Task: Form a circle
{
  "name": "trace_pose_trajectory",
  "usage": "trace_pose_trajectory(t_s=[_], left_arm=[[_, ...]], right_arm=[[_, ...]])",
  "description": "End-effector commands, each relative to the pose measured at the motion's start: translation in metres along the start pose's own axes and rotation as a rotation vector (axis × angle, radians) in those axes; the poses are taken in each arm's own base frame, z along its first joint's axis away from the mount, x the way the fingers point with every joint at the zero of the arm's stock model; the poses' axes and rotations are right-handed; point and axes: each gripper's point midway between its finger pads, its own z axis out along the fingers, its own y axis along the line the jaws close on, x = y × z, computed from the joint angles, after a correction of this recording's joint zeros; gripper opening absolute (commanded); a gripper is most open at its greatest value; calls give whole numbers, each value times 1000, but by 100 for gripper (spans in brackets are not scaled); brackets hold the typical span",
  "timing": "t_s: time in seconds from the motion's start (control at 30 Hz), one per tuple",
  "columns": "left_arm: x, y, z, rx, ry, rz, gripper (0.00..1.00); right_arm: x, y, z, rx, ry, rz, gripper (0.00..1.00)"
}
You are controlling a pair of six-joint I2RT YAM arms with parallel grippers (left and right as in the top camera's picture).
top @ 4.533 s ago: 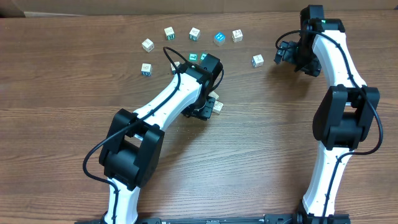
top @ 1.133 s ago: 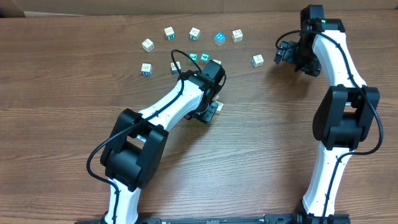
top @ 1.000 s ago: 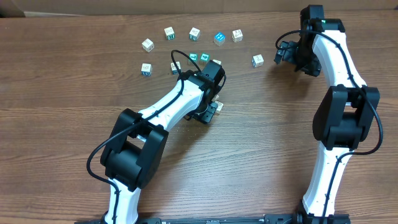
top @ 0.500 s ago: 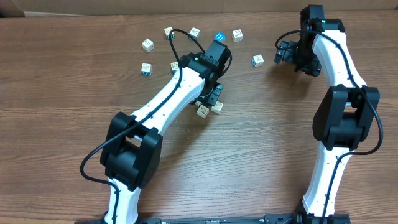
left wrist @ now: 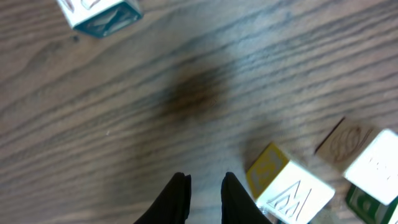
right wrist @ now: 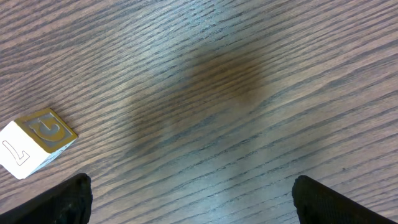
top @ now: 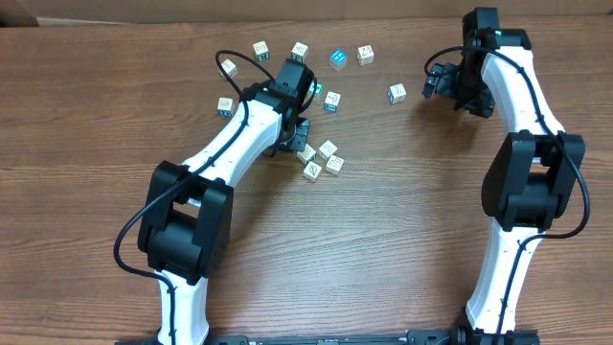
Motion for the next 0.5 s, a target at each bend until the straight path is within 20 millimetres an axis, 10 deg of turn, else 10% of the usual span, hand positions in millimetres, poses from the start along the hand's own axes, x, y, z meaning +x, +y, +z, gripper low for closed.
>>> trace_pose_trajectory(t_s=[0.0,0.47], left_arm=[[4,-11,7,47,2,-15,15],[6,-13,15,52,-10,-14,15]], right_arm=[[-10,3,-17,-15,-46,5,100],[-10,3,-17,-15,-46,5,100]])
